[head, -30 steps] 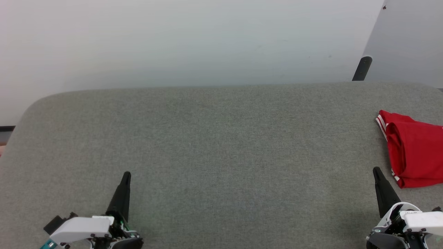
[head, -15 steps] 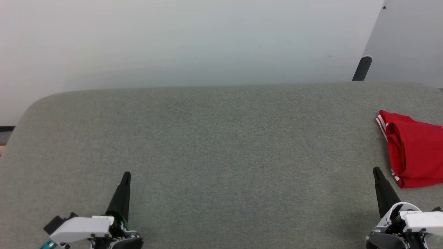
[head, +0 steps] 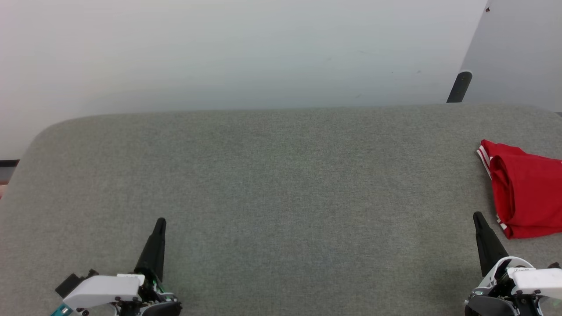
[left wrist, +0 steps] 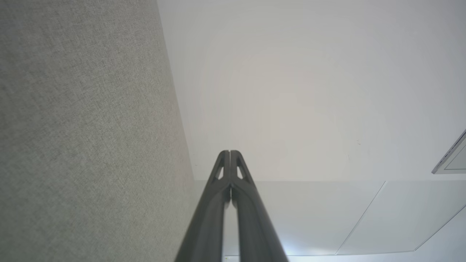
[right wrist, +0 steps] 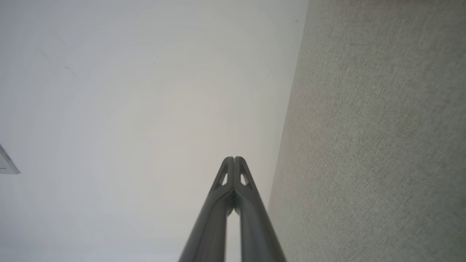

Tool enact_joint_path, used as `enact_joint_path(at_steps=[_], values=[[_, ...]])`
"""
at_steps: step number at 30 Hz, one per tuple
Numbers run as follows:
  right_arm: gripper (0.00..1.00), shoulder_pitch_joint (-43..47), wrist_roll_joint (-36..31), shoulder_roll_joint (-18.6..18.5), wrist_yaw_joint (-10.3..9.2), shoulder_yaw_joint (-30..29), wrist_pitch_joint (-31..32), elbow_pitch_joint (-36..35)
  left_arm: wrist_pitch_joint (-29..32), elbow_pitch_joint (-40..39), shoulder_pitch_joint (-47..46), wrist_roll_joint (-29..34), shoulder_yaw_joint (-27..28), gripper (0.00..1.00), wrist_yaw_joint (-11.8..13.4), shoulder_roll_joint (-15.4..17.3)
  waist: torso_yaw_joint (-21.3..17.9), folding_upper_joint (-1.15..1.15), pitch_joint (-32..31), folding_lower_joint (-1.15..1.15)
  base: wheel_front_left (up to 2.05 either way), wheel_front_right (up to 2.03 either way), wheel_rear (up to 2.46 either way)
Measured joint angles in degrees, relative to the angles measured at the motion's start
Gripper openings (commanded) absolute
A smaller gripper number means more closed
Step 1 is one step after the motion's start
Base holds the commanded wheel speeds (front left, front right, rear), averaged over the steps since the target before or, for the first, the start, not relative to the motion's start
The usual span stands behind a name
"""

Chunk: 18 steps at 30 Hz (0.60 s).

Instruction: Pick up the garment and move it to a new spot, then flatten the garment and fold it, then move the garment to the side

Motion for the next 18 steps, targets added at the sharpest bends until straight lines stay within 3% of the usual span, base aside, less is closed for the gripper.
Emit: enact_joint_path(at_steps=[18], values=[[0.00,0.0,0.0,0.0,0.00,0.0,0.0,0.0,0.0,0.0,0.0,0.0,0.0,0.00,0.0,0.0,0.0,0.00,0.0,0.00,0.00,0.00,0.00]])
